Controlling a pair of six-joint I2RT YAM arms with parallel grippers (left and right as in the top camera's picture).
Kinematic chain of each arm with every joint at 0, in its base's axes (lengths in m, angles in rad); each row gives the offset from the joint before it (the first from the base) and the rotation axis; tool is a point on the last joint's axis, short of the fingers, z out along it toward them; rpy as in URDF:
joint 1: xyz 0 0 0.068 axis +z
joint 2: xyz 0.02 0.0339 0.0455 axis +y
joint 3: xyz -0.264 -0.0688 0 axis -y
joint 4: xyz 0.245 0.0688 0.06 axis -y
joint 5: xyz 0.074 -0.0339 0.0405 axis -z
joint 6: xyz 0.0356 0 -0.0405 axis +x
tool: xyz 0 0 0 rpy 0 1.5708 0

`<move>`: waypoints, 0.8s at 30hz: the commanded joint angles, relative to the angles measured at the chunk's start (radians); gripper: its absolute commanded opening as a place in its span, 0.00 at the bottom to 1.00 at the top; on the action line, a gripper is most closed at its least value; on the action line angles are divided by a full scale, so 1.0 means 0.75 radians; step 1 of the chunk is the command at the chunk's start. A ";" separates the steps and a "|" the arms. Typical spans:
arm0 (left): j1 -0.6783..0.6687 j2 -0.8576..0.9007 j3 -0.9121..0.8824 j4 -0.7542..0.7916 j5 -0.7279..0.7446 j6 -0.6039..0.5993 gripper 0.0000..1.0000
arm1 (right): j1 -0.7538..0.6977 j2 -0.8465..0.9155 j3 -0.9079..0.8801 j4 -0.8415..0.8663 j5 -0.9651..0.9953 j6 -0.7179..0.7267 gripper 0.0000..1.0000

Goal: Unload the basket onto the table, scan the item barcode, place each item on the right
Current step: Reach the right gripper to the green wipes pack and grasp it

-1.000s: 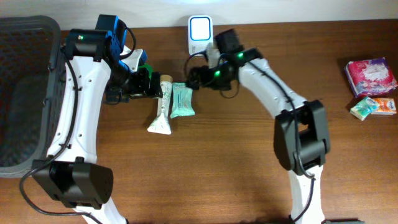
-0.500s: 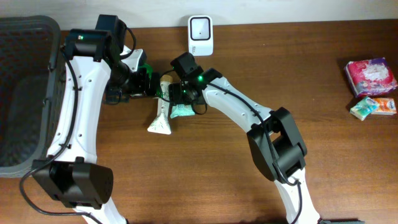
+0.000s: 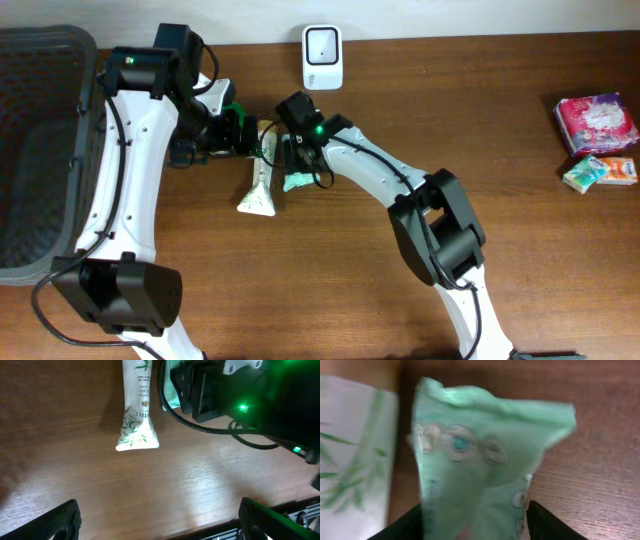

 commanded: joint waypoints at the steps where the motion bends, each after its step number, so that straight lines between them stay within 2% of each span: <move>1: 0.001 -0.020 0.002 0.001 0.014 0.002 0.99 | -0.008 0.013 -0.014 -0.056 0.103 0.006 0.56; 9: 0.001 -0.020 0.002 0.001 0.014 0.002 0.99 | -0.038 -0.086 -0.012 -0.099 0.108 0.001 0.54; 13: 0.001 -0.020 0.002 0.001 0.014 0.002 0.99 | -0.037 -0.088 0.039 -0.125 0.164 -0.121 0.55; 17: 0.001 -0.020 0.002 0.001 0.014 0.002 0.99 | -0.037 -0.088 0.131 -0.236 0.256 -0.150 0.55; 24: 0.001 -0.020 0.002 0.001 0.014 0.002 0.99 | 0.004 -0.062 0.130 -0.223 0.222 -0.152 0.55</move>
